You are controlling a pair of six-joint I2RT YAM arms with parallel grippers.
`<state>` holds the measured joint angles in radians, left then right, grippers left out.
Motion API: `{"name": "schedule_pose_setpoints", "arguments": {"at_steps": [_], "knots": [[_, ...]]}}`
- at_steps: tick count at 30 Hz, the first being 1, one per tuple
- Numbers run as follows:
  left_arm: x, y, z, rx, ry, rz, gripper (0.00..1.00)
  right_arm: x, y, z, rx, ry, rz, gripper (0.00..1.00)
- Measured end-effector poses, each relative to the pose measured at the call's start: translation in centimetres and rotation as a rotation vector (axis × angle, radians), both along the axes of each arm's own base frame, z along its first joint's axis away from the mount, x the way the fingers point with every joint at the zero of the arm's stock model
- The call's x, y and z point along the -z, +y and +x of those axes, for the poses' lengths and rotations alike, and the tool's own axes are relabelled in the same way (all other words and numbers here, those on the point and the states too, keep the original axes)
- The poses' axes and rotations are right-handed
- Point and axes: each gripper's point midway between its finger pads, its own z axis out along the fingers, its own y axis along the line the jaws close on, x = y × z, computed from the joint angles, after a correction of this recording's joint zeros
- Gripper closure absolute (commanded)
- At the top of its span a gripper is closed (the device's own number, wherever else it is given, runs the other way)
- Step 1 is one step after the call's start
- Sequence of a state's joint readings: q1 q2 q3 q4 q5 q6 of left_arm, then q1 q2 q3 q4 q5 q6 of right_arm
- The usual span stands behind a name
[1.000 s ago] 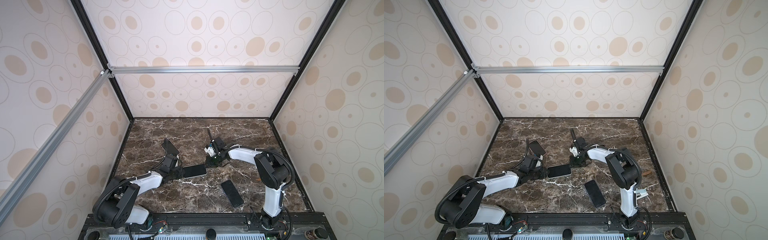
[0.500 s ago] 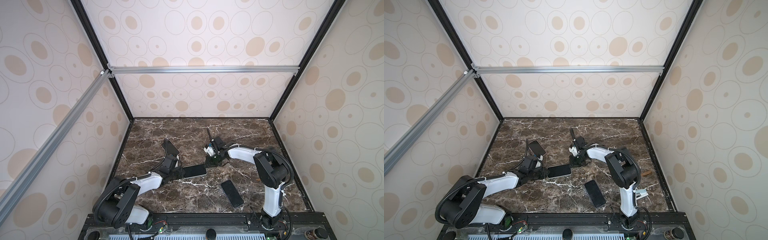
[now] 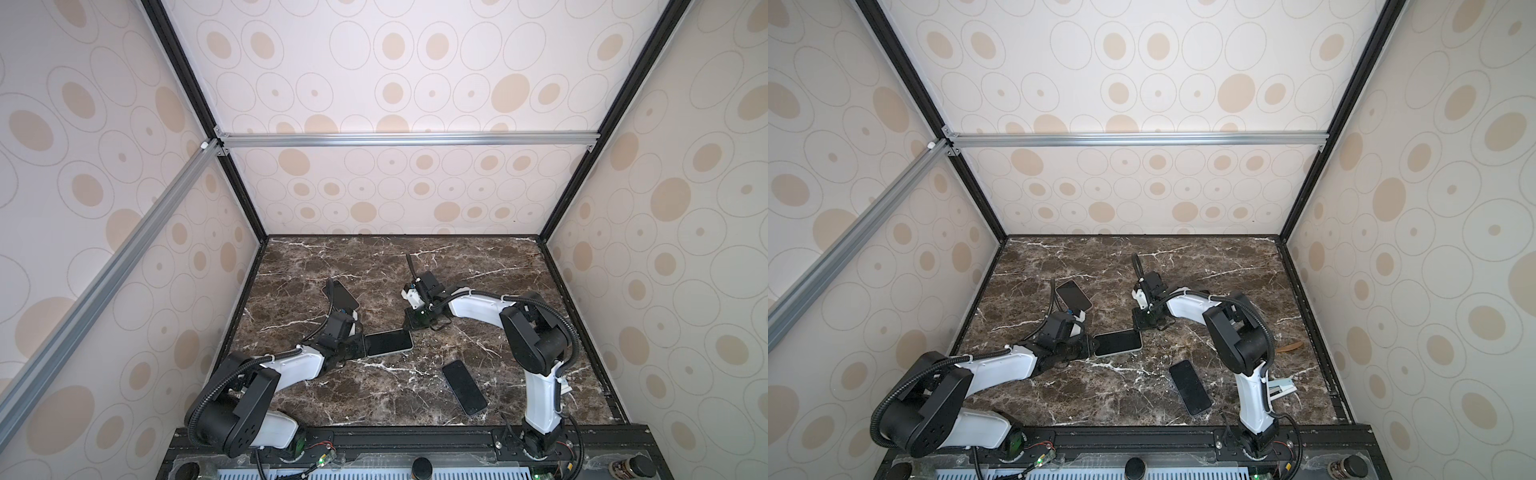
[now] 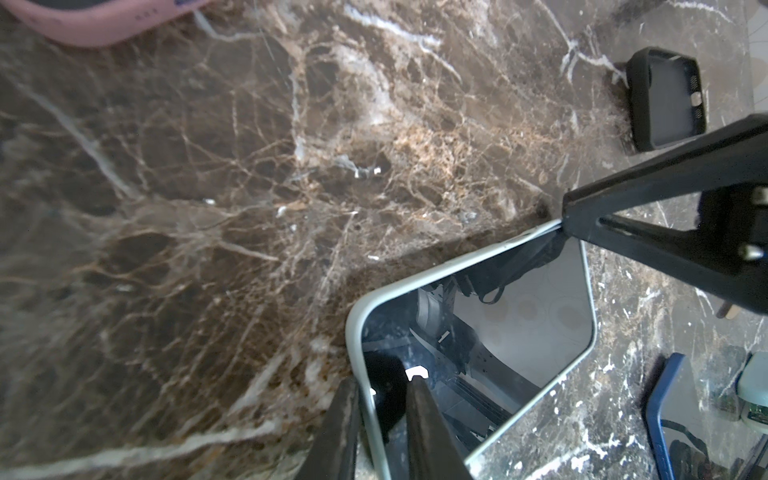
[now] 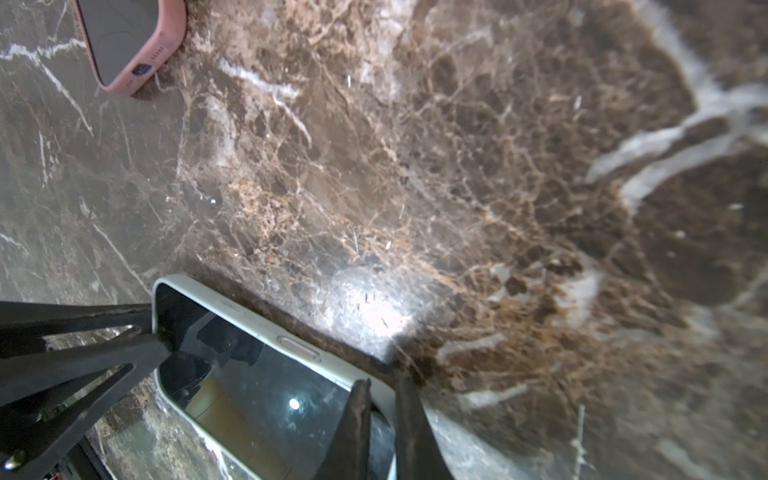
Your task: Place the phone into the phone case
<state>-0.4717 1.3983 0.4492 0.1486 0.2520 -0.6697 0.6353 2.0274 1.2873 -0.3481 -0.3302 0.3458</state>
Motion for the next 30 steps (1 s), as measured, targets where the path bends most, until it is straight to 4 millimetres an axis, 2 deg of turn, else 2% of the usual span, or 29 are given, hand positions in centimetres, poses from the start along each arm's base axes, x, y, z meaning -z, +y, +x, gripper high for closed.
{"name": "schedule_pose_setpoints", "arguments": {"at_steps": [4,9,11,13,18,21,24,30], "knots": [[-0.1,0.4,-0.2,-0.009,0.0,0.011,0.78,-0.8,0.1,0.1,0.001,-0.036,-0.009,0.83],[-1.1,1.5,-0.3,-0.039,-0.011,0.049,0.74,-1.4,-0.2,-0.9,-0.048,-0.057,-0.067,0.55],[-2.5,1.9,0.3,-0.054,-0.045,0.061,0.71,-1.8,-0.2,-1.6,-0.091,-0.059,-0.103,0.42],[-4.7,2.2,1.3,-0.068,-0.105,0.069,0.67,-2.6,0.2,-1.9,-0.145,-0.072,-0.119,0.33],[-10.7,3.4,3.0,-0.097,-0.284,0.091,0.61,-6.0,3.0,-1.8,-0.31,-0.198,-0.114,0.08],[-13.3,4.5,3.1,-0.105,-0.373,0.13,0.6,-7.7,4.7,-2.5,-0.413,-0.277,-0.114,0.03],[-14.6,5.6,2.8,-0.106,-0.424,0.178,0.6,-8.2,5.7,-3.5,-0.505,-0.327,-0.122,0.01],[-16.7,6.7,1.9,-0.077,-0.518,0.244,0.56,-7.7,5.1,-4.9,-0.644,-0.372,-0.152,0.01]]}}
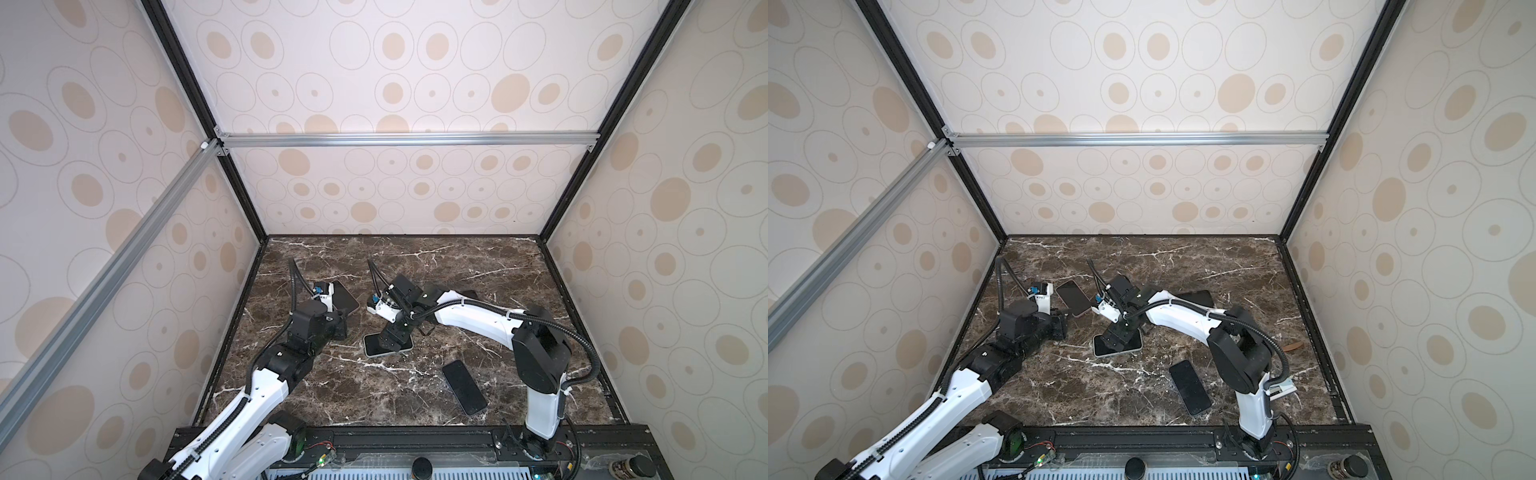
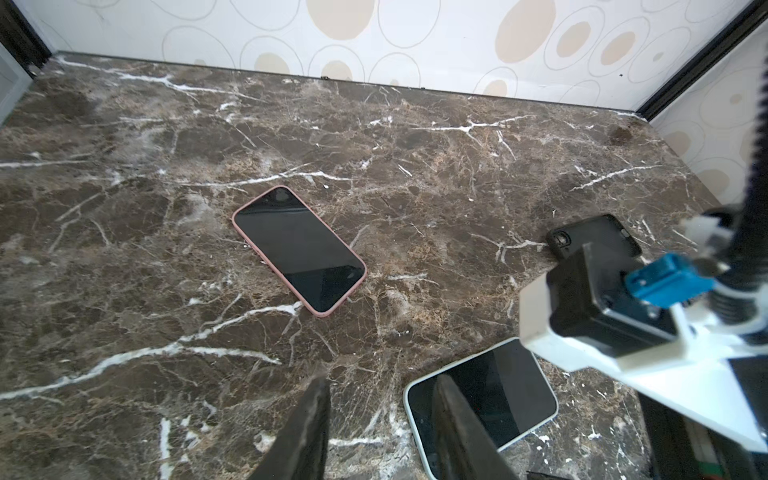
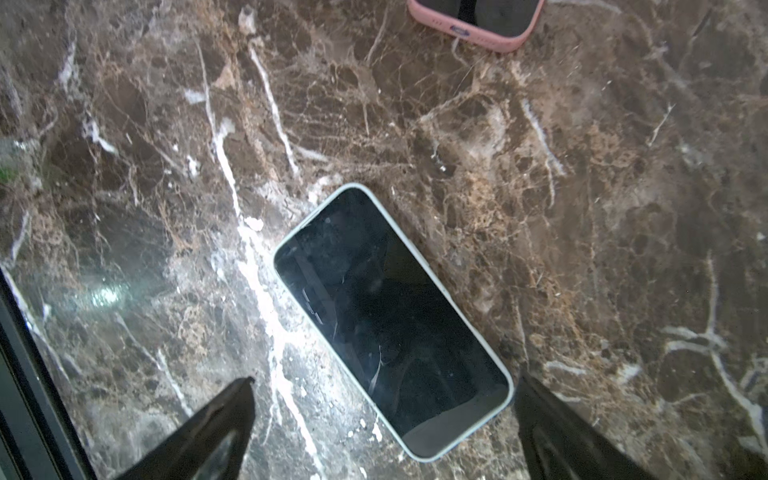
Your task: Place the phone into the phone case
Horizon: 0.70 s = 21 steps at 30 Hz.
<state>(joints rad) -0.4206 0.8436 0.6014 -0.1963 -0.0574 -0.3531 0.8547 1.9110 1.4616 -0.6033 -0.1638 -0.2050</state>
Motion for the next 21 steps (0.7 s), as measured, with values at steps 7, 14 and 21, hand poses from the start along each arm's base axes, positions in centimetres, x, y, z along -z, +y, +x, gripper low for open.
{"name": "schedule_pose_setpoints", "arguments": {"at_steps": [7,14,21], "knots": [[0.2,1.0,-0.4,-0.009,-0.029,0.068,0.53,0.4,-0.4,-0.6,-0.123,-0.027,-0.031,0.01],[0.6,1.1,-0.3,-0.01,-0.02,0.084,0.53,0.6,-0.7,-1.4,-0.238,-0.033,-0.046,0.01],[1.0,1.3,-0.4,-0.018,-0.012,0.082,0.52,2.0,-1.1,-2.3,-0.337,-0.007,-0.082,0.01]]}}
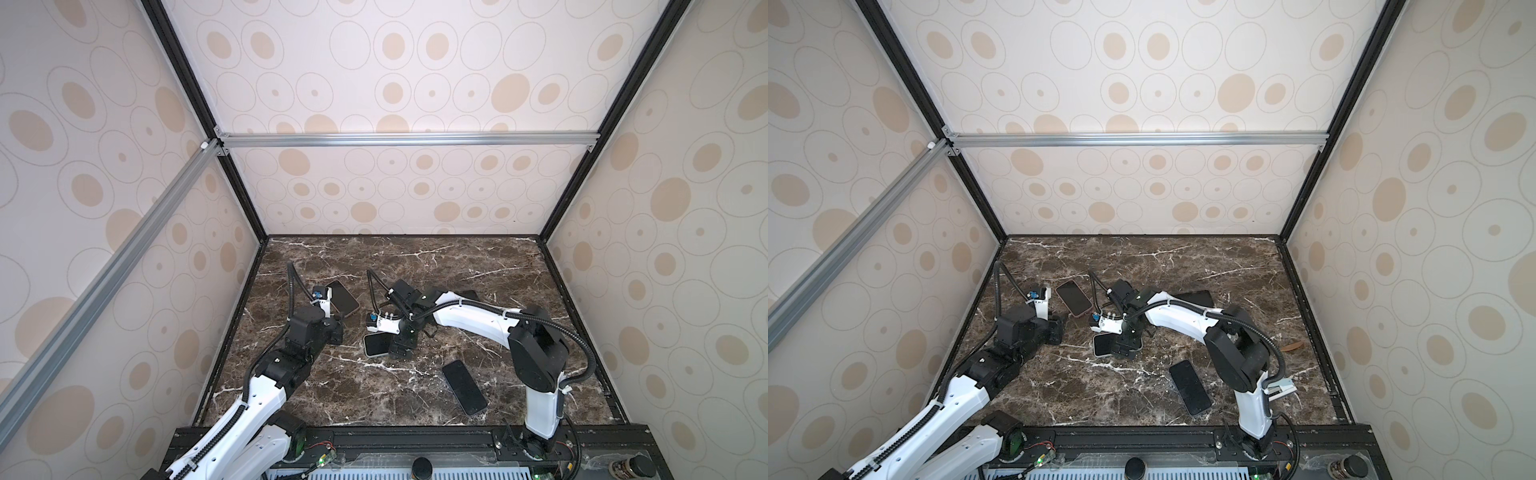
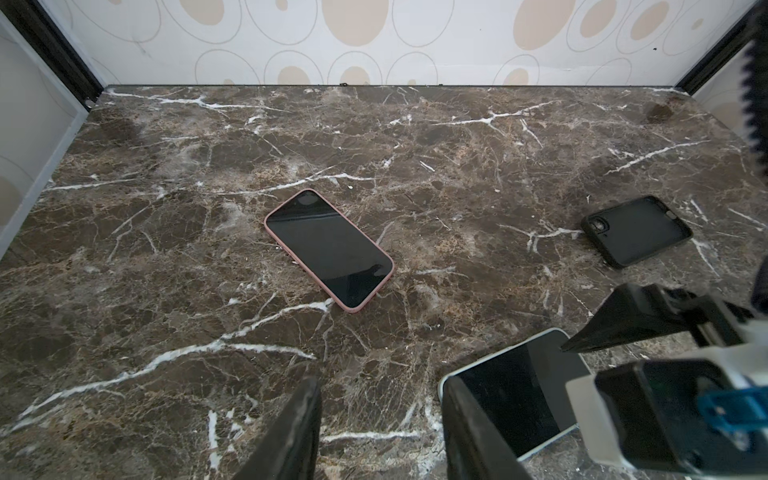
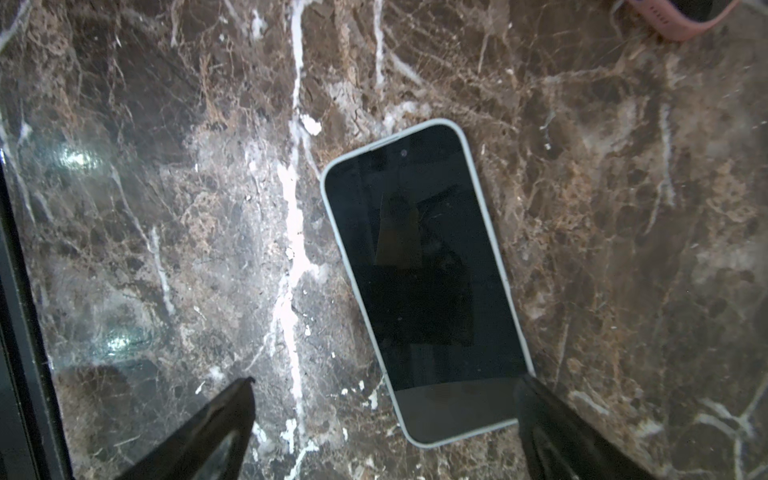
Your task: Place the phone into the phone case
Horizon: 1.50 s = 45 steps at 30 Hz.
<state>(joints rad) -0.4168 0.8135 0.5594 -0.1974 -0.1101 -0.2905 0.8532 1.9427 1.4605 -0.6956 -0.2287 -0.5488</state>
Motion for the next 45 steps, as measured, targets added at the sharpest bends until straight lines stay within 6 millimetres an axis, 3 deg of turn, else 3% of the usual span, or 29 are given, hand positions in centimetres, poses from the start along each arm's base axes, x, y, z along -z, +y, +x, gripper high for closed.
{"name": "schedule_pose_setpoints", "arguments": {"at_steps": [13,33,45], "knots": [[-0.1,0.8,0.2,-0.032,-0.007,0.008,0.52,0.2,0.4,0.1,-0.073,-0.01,-0.005,0.01],[0.1,1.2,0.4,-0.041,0.004,-0.003,0.51,2.5,0.0,0.0,-0.14,-0.007,-0.051,0.01],[-0.7,1.4,0.2,-0.046,-0.022,-0.017,0.51,2.7,0.0,0.5,-0.141,-0.029,-0.061,0.01]]}}
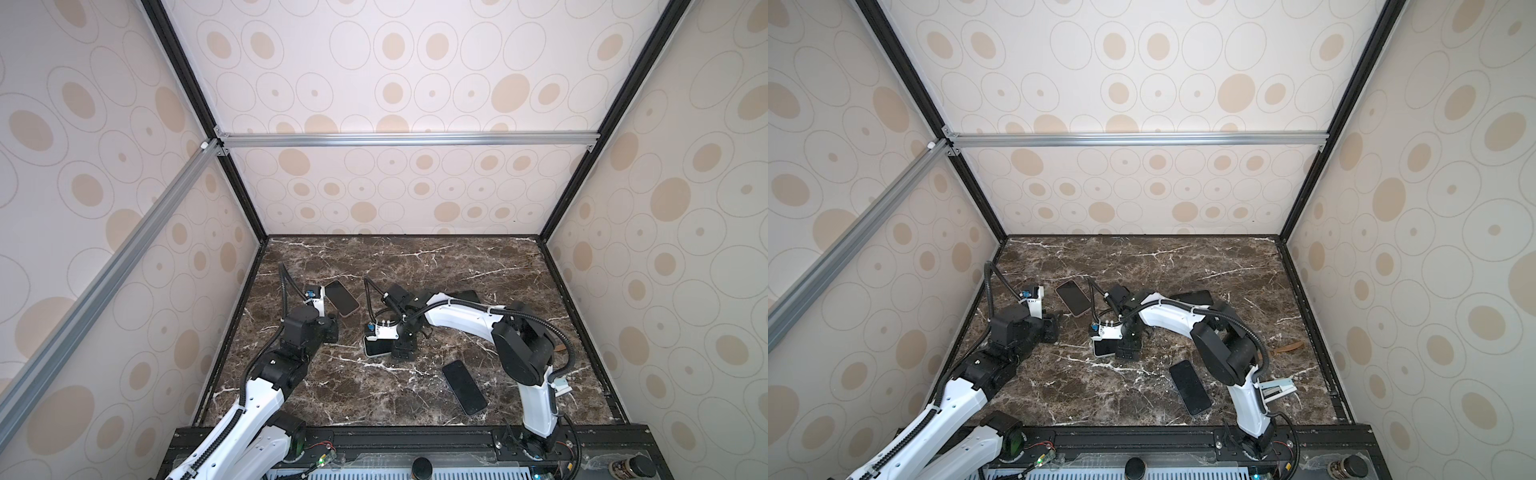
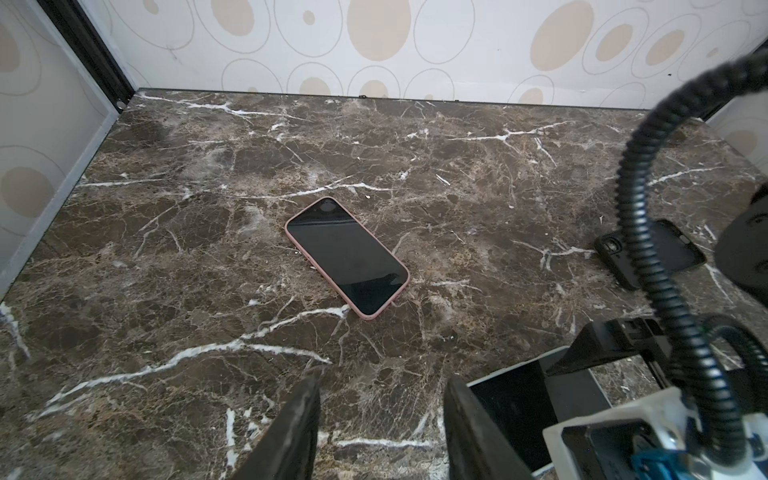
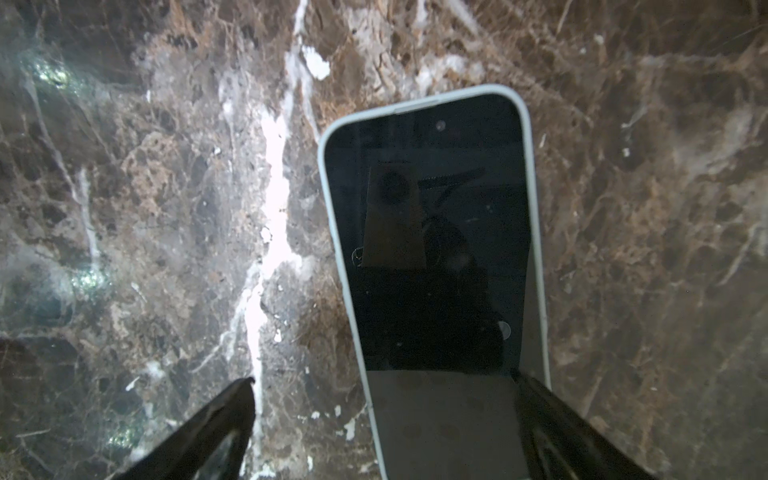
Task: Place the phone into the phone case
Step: 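Lower the right gripper and grasp the blue-cased phone across its width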
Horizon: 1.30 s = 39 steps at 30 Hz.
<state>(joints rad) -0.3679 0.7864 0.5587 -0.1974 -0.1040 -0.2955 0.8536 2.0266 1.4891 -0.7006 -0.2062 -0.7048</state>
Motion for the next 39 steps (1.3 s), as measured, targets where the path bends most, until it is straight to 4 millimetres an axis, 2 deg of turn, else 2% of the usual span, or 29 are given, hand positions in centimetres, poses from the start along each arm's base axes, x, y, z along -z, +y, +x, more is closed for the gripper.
{"name": "schedule_pose_setpoints", "arguments": {"at_steps": [10,21,27,33,39], "knots": [[1.1,-0.2,0.1,0.008,0.035,0.003,0.51,1.0,1.3,1.3,-0.005,-0.004,-0.009,0.01],[2.6,-0.6,0.3,0.023,0.083,0.012,0.51,1.5,1.6,1.4,0.019,-0.003,-0.031,0.01],[3.2,-0.5,0.4,0.013,0.1,0.025,0.51,1.8,1.5,1.7,0.046,-0.031,-0.033,0.08],[3.1,-0.3,0.5,0.003,0.097,0.029,0.51,2.3,1.0,1.4,0.1,-0.016,-0.053,0.23],[2.8,-0.2,0.4,0.001,0.085,0.026,0.51,2.2,0.9,1.7,0.152,-0.017,-0.058,0.25]]}}
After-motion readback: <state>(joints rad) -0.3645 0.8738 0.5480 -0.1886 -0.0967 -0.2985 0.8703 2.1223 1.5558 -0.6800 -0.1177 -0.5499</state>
